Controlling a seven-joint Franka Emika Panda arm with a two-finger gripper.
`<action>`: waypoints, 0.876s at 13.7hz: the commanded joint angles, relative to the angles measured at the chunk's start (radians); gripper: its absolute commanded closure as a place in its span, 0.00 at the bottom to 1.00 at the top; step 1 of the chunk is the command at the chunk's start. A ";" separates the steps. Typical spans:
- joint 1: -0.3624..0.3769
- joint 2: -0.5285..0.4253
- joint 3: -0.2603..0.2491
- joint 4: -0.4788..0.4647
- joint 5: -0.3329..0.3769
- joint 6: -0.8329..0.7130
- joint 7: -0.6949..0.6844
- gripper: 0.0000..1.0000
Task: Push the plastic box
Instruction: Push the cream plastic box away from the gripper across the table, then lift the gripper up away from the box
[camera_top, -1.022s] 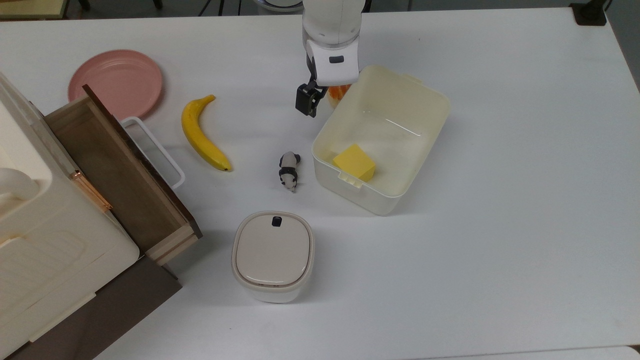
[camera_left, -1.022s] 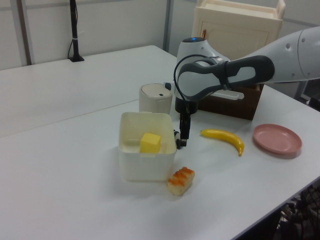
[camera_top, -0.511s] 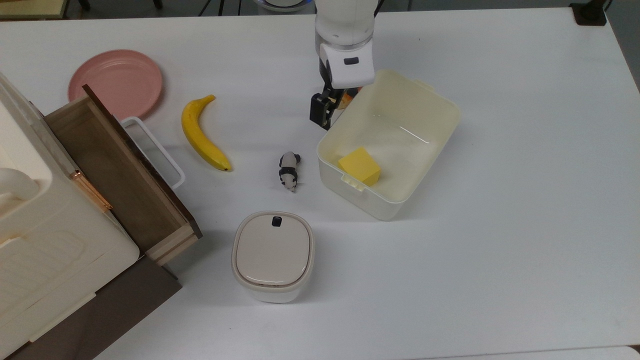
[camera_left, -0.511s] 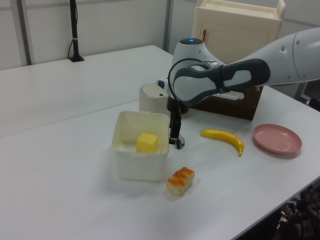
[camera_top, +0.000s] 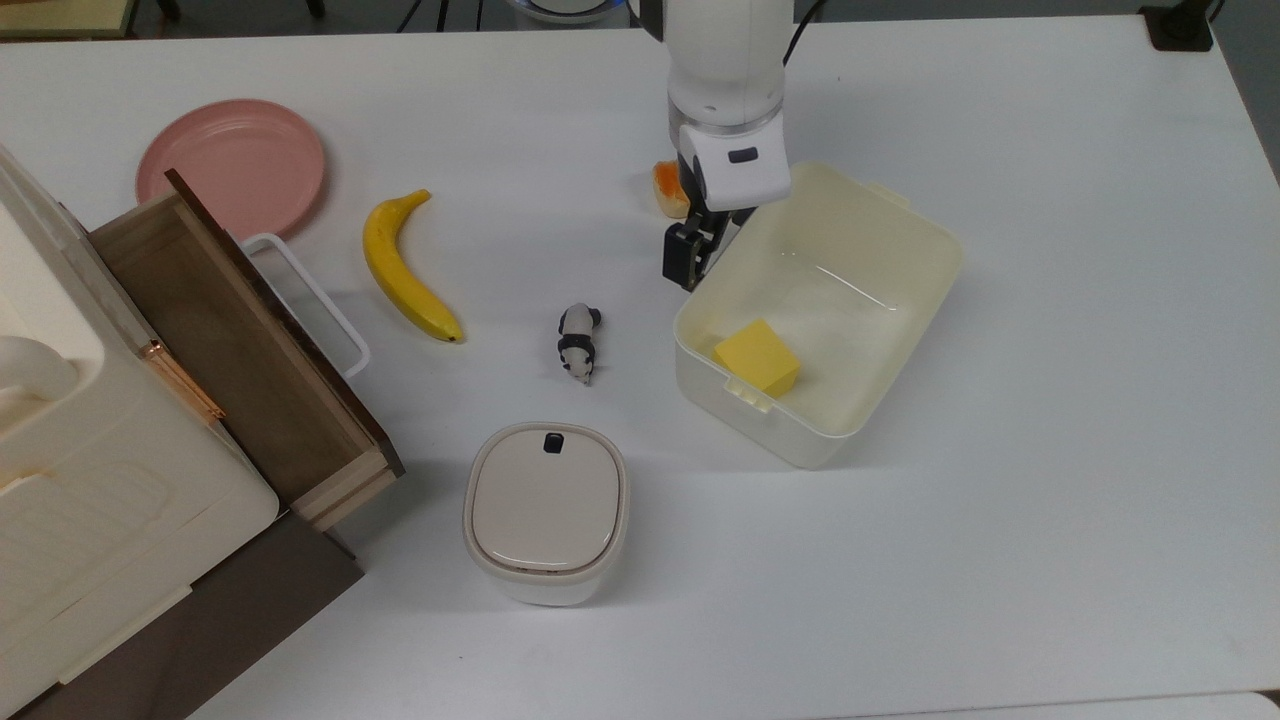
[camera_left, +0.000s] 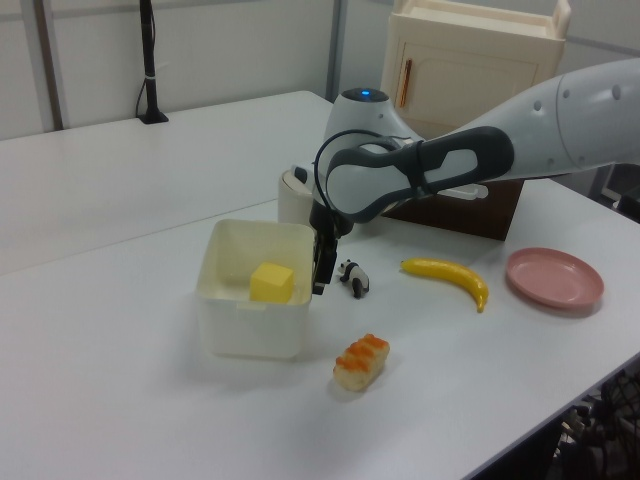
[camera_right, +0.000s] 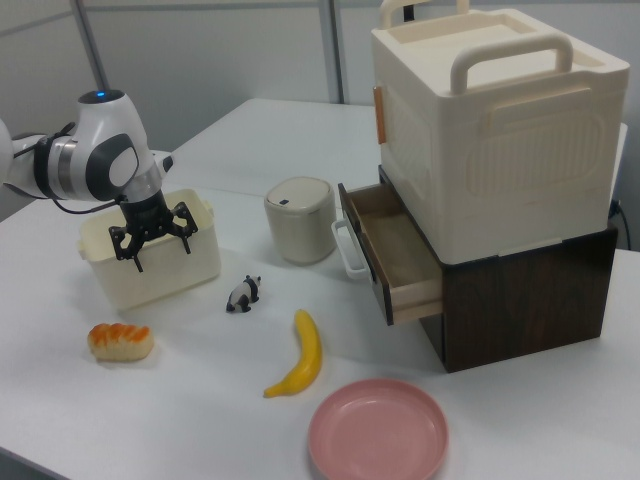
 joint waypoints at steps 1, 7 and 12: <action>0.010 0.004 0.023 0.015 0.027 0.046 -0.012 0.00; 0.010 -0.016 0.028 0.020 0.024 0.051 -0.012 0.00; -0.086 -0.209 0.022 0.001 0.007 -0.318 -0.015 0.00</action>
